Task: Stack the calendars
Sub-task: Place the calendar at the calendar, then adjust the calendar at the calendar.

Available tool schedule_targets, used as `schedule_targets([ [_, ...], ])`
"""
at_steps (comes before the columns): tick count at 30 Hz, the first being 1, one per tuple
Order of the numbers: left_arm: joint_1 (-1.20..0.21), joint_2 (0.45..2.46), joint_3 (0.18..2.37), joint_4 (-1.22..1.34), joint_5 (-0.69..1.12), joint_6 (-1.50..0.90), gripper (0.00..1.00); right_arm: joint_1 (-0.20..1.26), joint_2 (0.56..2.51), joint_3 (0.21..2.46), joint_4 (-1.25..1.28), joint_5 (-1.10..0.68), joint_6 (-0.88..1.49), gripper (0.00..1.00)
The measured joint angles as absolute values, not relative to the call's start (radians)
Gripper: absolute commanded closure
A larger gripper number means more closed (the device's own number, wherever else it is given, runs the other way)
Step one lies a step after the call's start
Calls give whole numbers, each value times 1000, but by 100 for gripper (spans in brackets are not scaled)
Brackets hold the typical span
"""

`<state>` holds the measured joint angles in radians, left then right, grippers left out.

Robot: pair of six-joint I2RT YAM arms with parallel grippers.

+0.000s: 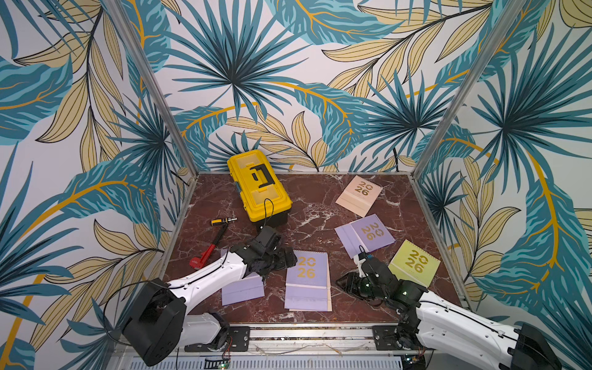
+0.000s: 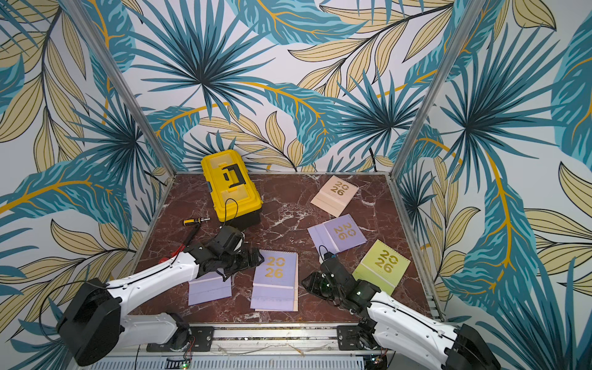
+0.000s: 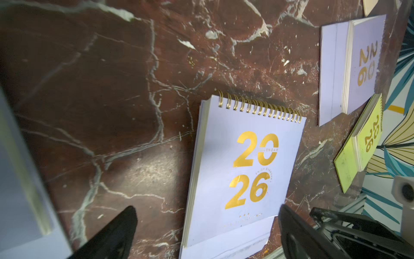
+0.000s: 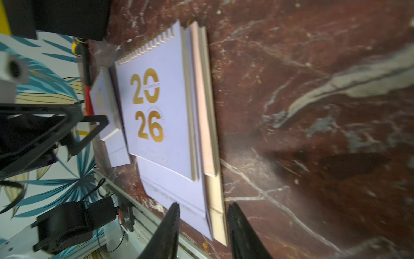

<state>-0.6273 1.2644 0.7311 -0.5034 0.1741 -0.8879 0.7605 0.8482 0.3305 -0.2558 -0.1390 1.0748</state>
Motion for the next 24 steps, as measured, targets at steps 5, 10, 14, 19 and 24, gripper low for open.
schedule_targets([
  [5, -634, 1258, 705, -588, 146, -910, 38, 769, 912, 403, -368, -75, 1061, 64],
  [10, -648, 1263, 684, -636, 135, -933, 66, 790, 965, 455, -408, -39, 1046, 66],
  [14, -654, 1293, 684, -641, 134, -934, 81, 804, 1020, 484, -432, -14, 1031, 70],
  [19, -661, 1360, 685, -633, 144, -931, 95, 835, 1092, 515, -447, -3, 1012, 77],
  [24, -668, 1407, 685, -615, 163, -927, 99, 859, 1170, 564, -446, 3, 992, 88],
])
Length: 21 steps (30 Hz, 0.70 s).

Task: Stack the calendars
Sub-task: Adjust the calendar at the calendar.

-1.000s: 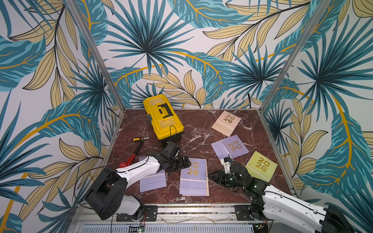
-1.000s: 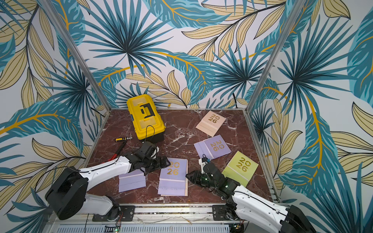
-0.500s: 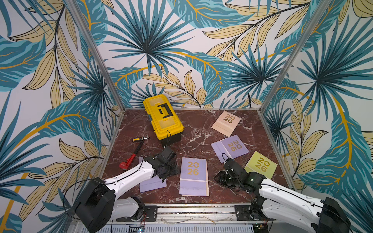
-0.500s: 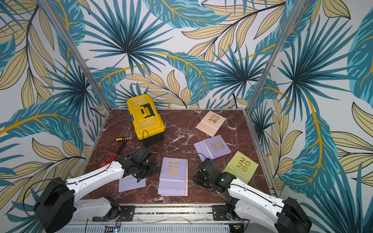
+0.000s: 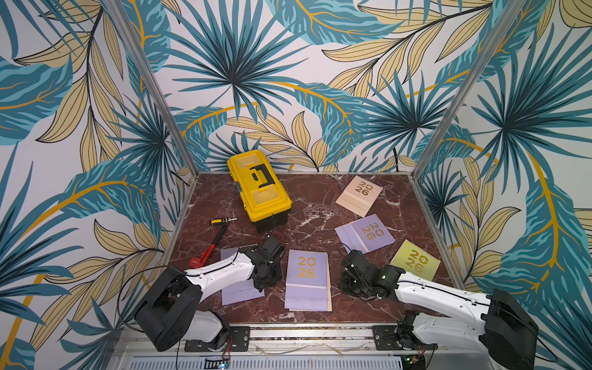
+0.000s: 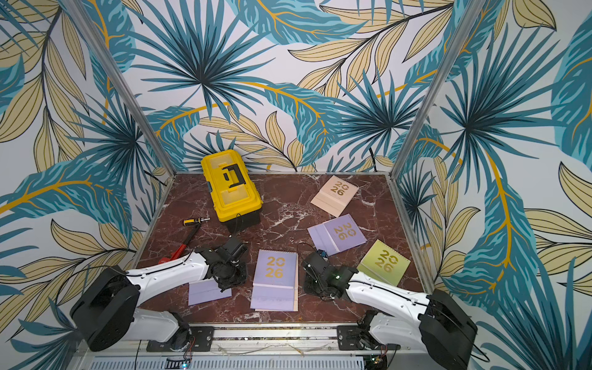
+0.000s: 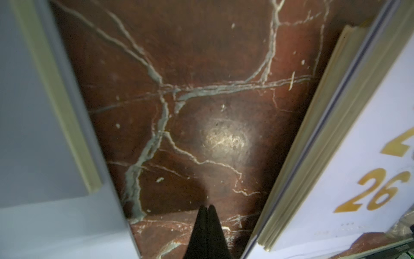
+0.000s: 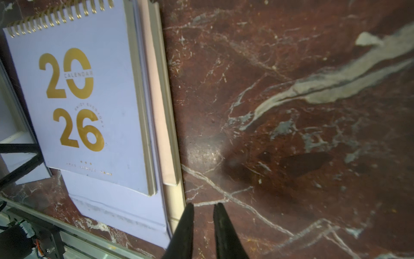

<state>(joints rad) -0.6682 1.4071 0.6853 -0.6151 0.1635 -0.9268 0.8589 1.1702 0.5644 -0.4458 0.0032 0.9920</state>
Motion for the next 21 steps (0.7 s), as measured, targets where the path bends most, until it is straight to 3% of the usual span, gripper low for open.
schedule_targets([
  [6, -673, 1440, 693, -576, 202, -923, 100, 868, 1254, 597, -439, -1, 973, 97],
  [21, -681, 1490, 710, -498, 289, -909, 100, 871, 1362, 634, -422, -9, 953, 100],
])
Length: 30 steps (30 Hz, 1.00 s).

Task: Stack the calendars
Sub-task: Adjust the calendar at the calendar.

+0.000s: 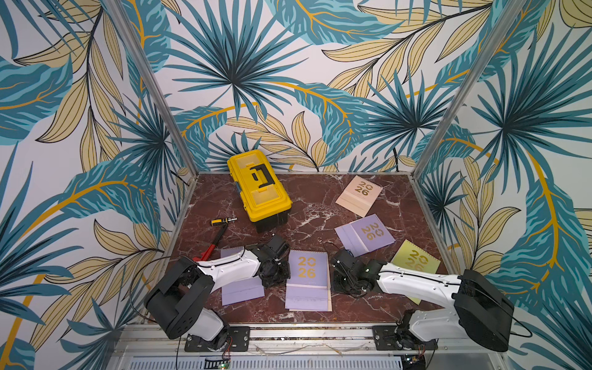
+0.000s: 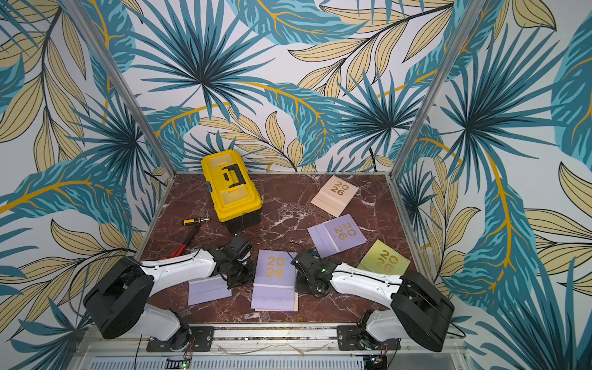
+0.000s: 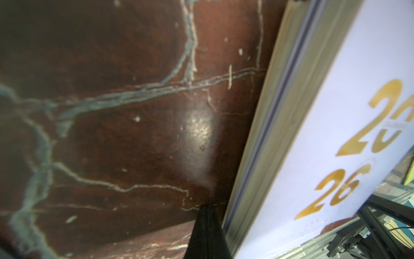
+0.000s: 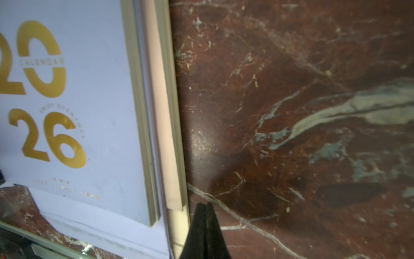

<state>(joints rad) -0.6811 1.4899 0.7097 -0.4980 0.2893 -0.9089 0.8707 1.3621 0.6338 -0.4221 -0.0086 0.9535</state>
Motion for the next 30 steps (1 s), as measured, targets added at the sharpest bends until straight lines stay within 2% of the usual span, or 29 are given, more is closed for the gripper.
schedule_targets([
  [11, -681, 1515, 716, -464, 340, -909, 100, 870, 1412, 649, -401, -31, 926, 100],
  [19, -646, 1518, 760, -544, 266, -863, 100, 861, 1372, 651, -443, 11, 926, 100],
  [30, -578, 1698, 962, -573, 245, -764, 100, 680, 1362, 682, -470, 14, 839, 100],
])
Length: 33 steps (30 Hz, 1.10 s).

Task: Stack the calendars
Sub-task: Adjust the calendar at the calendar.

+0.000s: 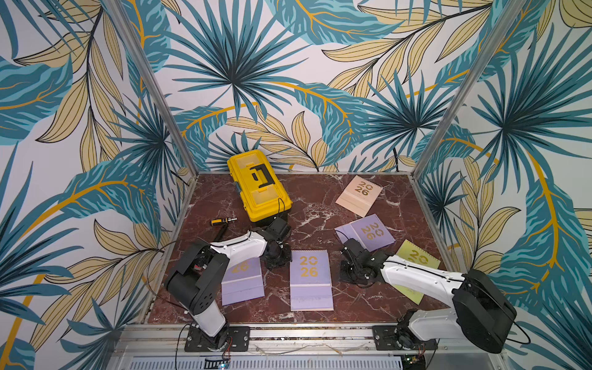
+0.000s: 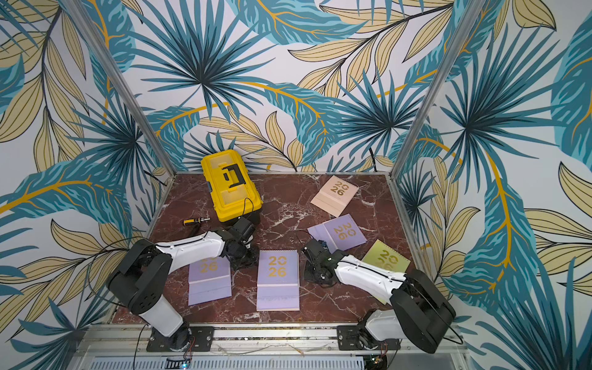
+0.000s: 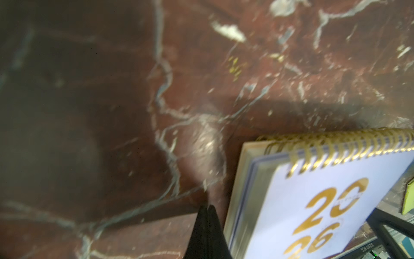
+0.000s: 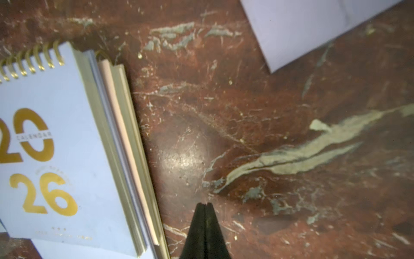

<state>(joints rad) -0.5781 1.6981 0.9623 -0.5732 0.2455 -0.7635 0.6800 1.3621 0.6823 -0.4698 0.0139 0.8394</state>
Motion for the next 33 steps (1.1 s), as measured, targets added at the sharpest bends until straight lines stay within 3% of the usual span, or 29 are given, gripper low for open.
schedule_targets([
  [17, -576, 1766, 1034, -582, 251, -729, 100, 615, 1588, 822, -396, -75, 735, 100],
  [33, -580, 1766, 1034, -580, 254, -733, 100, 611, 1607, 823, -353, -130, 732, 100],
])
